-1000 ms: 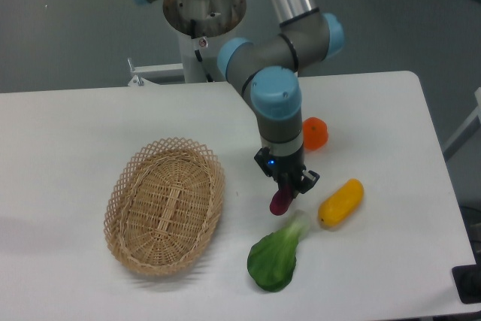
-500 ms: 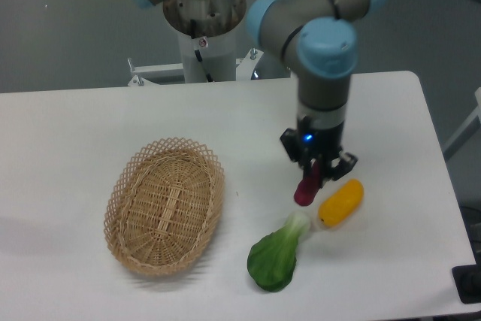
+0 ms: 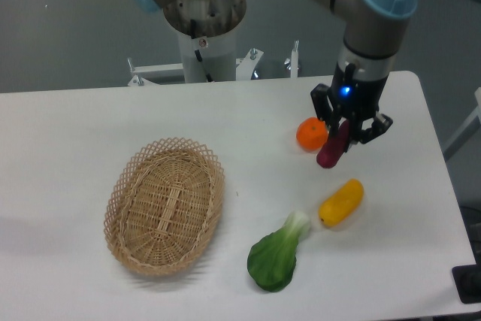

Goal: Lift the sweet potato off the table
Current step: 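Lift the held sweet potato up off the table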

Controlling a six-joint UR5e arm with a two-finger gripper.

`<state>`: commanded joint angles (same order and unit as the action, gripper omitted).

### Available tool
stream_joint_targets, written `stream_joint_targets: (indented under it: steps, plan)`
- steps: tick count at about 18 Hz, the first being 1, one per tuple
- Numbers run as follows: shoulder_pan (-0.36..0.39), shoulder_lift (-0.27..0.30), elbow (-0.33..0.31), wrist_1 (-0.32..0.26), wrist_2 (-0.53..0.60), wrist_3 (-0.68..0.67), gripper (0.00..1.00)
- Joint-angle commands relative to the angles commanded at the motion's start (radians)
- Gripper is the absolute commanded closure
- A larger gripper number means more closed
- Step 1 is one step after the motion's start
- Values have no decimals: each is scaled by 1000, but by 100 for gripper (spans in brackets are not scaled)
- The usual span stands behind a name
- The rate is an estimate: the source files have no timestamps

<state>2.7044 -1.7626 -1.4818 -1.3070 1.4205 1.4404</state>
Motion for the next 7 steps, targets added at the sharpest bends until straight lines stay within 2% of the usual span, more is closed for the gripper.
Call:
stream_joint_targets:
  steps: [7]
  plan:
    - [11,11,0,8,2,23,75]
